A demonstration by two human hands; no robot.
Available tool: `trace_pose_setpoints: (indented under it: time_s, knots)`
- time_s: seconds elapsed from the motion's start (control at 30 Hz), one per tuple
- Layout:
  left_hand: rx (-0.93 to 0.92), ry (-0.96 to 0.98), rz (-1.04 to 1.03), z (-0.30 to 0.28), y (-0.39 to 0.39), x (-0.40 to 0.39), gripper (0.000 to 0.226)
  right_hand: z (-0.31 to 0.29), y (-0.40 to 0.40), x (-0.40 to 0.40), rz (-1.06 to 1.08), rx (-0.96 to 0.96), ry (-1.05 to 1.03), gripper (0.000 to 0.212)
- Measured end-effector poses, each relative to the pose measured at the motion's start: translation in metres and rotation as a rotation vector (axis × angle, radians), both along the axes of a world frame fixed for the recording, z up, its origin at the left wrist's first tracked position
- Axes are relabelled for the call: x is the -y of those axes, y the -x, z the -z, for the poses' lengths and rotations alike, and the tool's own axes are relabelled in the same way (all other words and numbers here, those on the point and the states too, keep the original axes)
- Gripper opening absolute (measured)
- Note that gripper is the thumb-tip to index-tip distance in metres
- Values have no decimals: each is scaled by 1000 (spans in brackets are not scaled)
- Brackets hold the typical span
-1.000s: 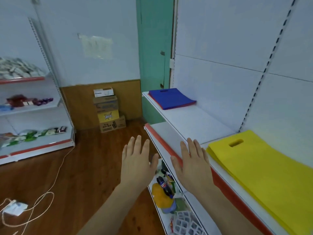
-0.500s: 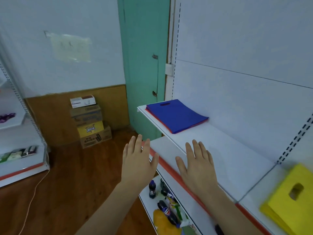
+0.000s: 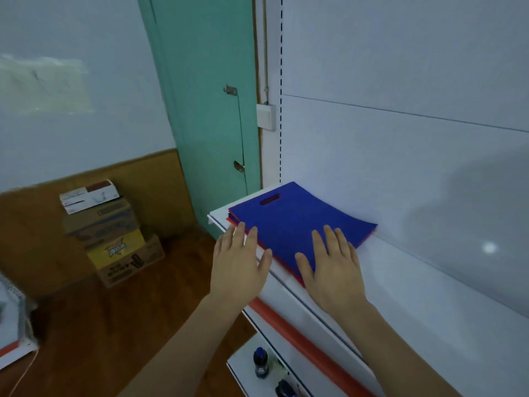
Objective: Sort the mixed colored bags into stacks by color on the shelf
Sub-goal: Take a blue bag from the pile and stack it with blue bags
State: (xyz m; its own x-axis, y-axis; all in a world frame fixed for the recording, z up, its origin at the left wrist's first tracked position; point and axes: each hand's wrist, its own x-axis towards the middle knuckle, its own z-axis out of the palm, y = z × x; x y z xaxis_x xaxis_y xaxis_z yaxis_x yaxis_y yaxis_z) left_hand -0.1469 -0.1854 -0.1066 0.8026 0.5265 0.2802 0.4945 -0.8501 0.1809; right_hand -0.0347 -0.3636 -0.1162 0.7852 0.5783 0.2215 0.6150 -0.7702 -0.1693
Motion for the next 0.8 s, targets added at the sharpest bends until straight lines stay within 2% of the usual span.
trace_pose_setpoints:
  time_s: [0.3, 0.53, 0.8]
  knots:
    - [-75, 3, 210, 14, -89, -91, 72, 4, -47, -51, 235, 9, 51, 86]
    - [-85, -34, 484, 19, -128, -150, 71, 5, -34, -92, 493, 0, 56, 78]
    - [-168, -117, 725, 37, -129, -146, 94, 11, 3, -90, 815, -88, 176, 67]
